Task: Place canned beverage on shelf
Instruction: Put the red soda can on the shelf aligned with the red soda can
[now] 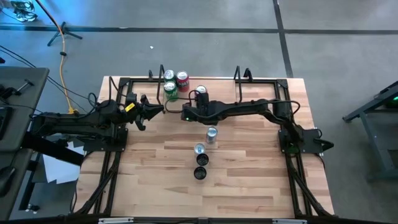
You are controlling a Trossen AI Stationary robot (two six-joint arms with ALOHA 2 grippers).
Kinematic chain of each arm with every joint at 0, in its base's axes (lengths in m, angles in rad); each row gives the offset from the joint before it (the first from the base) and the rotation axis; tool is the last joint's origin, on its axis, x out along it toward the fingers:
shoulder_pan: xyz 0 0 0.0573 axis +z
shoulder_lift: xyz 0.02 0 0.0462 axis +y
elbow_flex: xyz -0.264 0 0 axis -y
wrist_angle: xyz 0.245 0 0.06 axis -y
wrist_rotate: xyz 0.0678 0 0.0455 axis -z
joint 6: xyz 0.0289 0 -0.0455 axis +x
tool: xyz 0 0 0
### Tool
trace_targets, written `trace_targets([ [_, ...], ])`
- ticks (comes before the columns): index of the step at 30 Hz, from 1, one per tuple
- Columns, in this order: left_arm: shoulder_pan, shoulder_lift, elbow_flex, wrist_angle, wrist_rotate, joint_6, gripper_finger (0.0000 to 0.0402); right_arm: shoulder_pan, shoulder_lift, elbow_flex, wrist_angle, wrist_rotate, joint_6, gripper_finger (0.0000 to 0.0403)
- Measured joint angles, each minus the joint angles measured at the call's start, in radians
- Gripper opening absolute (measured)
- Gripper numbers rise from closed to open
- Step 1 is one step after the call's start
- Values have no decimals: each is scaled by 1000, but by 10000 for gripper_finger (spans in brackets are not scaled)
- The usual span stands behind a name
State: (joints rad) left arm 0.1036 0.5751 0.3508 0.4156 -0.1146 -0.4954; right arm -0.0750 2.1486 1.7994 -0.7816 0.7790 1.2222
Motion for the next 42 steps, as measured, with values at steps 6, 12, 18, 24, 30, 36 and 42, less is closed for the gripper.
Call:
trace_targets([
  [6, 0, 0, 0, 0, 0, 1, 1, -13, 23, 0, 27, 26, -33, 397],
  [12, 0, 0, 0, 0, 0, 1, 1, -27, 25, 0, 27, 62, -56, 397],
  [18, 0, 0, 0, 0, 0, 1, 1, -54, 25, 0, 51, 82, -75, 397],
  [24, 0, 0, 0, 0, 0, 2, 1, -82, 25, 0, 70, 80, -80, 397],
  [30, 0, 0, 0, -1, 0, 10, 1, -91, 25, 0, 111, 33, -165, 397],
  [36, 0, 0, 0, -1, 0, 19, 1, -93, 25, 0, 160, 32, -233, 397],
  [42, 0, 0, 0, -1, 0, 21, 1, -102, 25, 0, 148, 31, -229, 394],
])
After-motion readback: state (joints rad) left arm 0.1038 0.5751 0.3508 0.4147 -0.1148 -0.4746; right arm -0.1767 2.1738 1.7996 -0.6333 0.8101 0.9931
